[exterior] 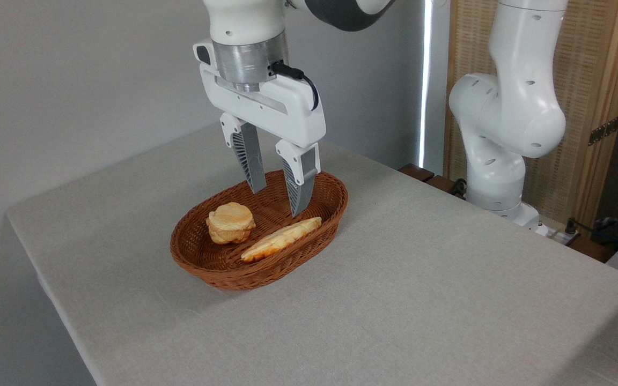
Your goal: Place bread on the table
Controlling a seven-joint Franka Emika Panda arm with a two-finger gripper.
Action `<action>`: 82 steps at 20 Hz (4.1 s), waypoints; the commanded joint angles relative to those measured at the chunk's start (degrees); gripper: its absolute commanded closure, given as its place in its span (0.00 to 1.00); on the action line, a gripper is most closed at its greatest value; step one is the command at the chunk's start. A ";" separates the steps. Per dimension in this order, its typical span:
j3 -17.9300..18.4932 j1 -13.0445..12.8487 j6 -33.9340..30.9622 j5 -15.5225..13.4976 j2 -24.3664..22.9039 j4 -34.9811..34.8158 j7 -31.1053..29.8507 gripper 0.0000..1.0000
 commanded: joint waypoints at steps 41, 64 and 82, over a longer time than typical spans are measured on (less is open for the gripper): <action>-16.36 -1.01 9.47 -0.21 13.03 4.09 8.46 0.00; -17.59 -0.93 12.20 2.25 18.48 3.92 8.37 0.53; -14.79 -0.31 10.45 1.37 13.83 4.18 7.76 0.44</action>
